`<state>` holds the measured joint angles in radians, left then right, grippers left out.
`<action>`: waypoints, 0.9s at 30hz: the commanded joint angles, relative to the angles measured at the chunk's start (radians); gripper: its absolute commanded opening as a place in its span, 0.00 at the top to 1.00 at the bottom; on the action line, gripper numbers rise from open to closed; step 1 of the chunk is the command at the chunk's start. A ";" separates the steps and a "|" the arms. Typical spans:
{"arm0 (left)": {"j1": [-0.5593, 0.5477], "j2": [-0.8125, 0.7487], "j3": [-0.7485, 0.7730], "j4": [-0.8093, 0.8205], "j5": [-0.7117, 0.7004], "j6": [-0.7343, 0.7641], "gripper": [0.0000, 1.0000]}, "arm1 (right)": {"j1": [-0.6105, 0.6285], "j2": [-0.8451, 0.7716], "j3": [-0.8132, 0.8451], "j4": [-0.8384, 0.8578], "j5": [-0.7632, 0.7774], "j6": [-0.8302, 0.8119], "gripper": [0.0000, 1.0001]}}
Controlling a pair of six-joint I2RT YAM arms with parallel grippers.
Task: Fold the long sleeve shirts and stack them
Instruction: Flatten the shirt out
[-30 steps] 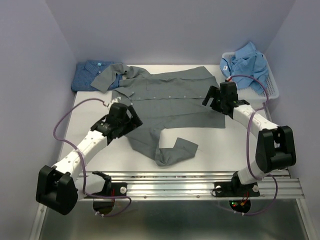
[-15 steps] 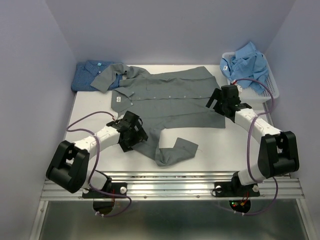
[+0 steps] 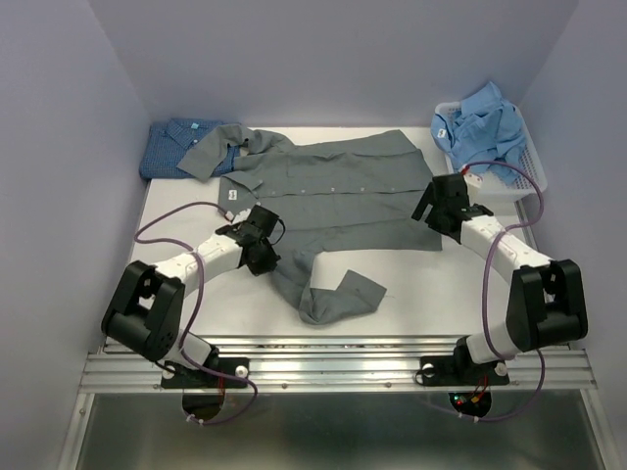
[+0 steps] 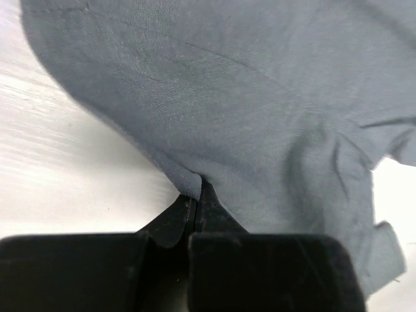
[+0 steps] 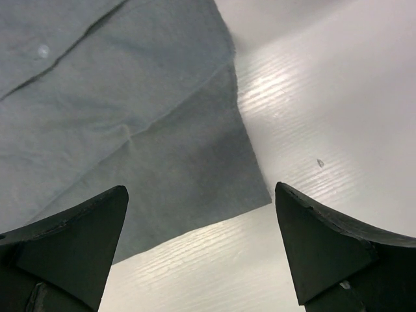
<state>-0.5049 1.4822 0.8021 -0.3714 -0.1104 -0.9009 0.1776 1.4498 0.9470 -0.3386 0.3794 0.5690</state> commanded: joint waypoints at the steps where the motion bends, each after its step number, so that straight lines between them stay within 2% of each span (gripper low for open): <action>1: -0.006 -0.123 0.054 -0.027 -0.077 0.048 1.00 | -0.003 0.052 -0.034 -0.048 0.067 -0.008 0.00; 5: -0.006 -0.190 0.060 -0.011 -0.055 0.076 1.00 | -0.012 0.115 -0.025 -0.036 0.009 0.000 0.00; 12: -0.006 -0.220 0.074 -0.018 -0.035 0.092 1.00 | -0.012 0.227 -0.027 0.035 -0.030 0.005 0.02; 14: -0.006 -0.229 0.072 -0.020 -0.031 0.091 1.00 | -0.012 0.242 -0.054 0.062 -0.054 0.012 0.11; 15: -0.006 -0.234 0.072 -0.024 -0.031 0.088 1.00 | -0.012 0.247 -0.068 0.075 -0.060 0.015 0.22; 16: -0.006 -0.238 0.072 -0.024 -0.029 0.086 1.00 | -0.012 0.247 -0.077 0.084 -0.065 0.017 0.23; 17: -0.006 -0.244 0.072 -0.020 -0.029 0.086 1.00 | -0.012 0.254 -0.086 0.096 -0.073 0.017 0.37; 19: -0.004 -0.261 0.078 -0.012 -0.017 0.095 1.00 | -0.012 0.261 -0.096 0.134 -0.094 0.012 0.57; 20: -0.004 -0.276 0.085 0.000 -0.014 0.102 1.00 | -0.012 0.264 -0.097 0.153 -0.103 -0.003 0.73; 22: -0.004 -0.292 0.104 0.009 -0.011 0.123 1.00 | -0.012 0.264 -0.079 0.193 -0.123 -0.017 0.83; 23: -0.004 -0.304 0.112 0.012 -0.012 0.129 1.00 | -0.012 0.261 -0.067 0.193 -0.122 -0.021 0.93; 25: -0.004 -0.335 0.146 0.025 -0.028 0.152 1.00 | -0.012 0.244 -0.027 0.187 -0.117 -0.053 0.99; 27: -0.003 -0.371 0.178 0.038 -0.040 0.168 1.00 | -0.012 0.212 0.005 0.153 -0.117 -0.084 0.99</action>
<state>-0.5049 1.1881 0.8913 -0.3851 -0.1211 -0.7853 0.1692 1.6768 0.8982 -0.1669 0.2958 0.5415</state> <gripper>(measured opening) 0.030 0.023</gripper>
